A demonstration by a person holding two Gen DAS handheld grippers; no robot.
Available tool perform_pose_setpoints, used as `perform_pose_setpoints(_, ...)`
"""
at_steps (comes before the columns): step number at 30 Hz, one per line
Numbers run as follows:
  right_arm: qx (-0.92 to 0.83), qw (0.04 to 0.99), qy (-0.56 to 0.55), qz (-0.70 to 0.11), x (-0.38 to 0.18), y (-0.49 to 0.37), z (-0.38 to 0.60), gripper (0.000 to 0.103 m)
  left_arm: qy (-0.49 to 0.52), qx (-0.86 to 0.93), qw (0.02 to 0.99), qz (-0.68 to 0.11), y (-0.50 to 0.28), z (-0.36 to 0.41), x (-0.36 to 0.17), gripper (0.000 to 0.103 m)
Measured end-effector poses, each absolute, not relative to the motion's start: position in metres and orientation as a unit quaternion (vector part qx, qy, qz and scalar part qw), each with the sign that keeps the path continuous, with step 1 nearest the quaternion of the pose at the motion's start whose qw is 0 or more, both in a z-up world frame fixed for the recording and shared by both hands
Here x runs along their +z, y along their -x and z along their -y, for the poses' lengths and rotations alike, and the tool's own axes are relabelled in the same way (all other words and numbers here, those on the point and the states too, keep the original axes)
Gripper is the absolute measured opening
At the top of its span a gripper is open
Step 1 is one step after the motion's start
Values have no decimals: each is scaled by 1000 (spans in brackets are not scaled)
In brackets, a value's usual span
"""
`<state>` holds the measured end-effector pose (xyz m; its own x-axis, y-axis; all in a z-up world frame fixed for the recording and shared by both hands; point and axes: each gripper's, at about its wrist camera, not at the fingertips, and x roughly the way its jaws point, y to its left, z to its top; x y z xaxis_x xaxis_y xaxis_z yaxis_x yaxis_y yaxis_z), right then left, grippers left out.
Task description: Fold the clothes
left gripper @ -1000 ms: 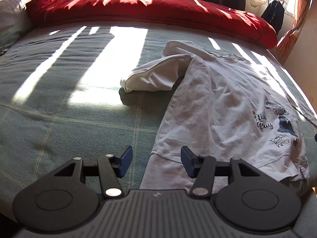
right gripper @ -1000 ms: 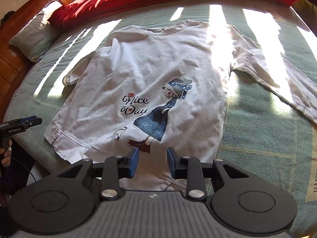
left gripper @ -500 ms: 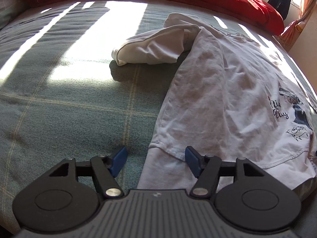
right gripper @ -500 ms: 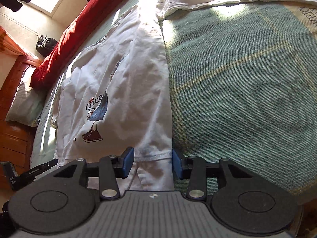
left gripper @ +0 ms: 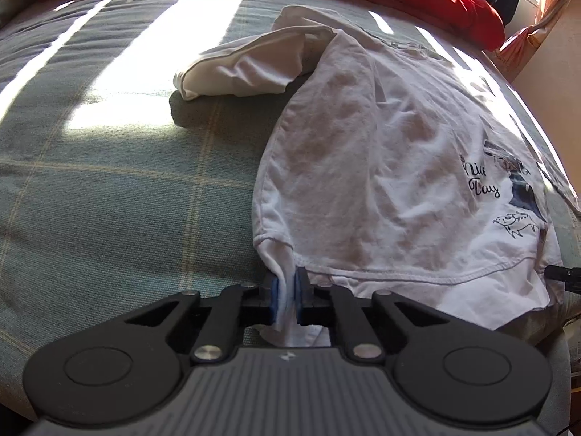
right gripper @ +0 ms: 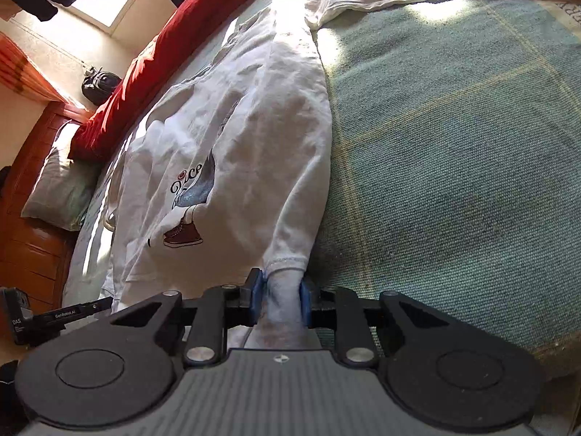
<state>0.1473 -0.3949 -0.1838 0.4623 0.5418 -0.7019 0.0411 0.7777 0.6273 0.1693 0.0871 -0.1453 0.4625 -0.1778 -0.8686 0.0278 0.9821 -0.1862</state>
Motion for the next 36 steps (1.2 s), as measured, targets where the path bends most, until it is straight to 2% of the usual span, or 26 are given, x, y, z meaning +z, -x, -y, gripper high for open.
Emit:
perform_pose_setpoints(2,156,810,-280,-492,-174,-147,393,14,70,-61,856,-508,-166,-86,-138,5)
perform_pose_setpoints(5,152,824,-251,-485,-150,-149,395,12,77,-66,865,-491,-159,-87,-118,5)
perform_pose_setpoints(12,166,856,-171,-458,-81,-148,403,11,87,-105,881,-453,-136,-79,-66,5)
perform_pose_setpoints(17,170,858,-144,-463,-52,-138,410,11,87,-114,877,-458,-117,-73,-57,5)
perform_pose_setpoints(22,160,843,-123,-499,-67,-123,411,11,80,-104,863,-488,-109,-77,-80,6)
perform_pose_setpoints(23,147,840,-121,-508,-76,-123,411,13,82,-95,860,-494,-110,-79,-87,10)
perform_pose_setpoints(25,119,831,-123,-530,-93,-124,411,22,75,-82,853,-510,-111,-79,-96,13)
perform_pose_setpoints(26,104,824,-126,-542,-102,-124,412,23,73,-76,852,-513,-111,-80,-97,13)
perform_pose_setpoints(30,88,829,-126,-538,-102,-119,418,24,57,-66,866,-492,-109,-86,-81,13)
perform_pose_setpoints(32,86,837,-137,-524,-93,-121,425,24,55,-66,873,-480,-114,-86,-72,22)
perform_pose_setpoints(36,94,847,-151,-502,-81,-132,425,24,49,-99,881,-461,-131,-67,-59,25)
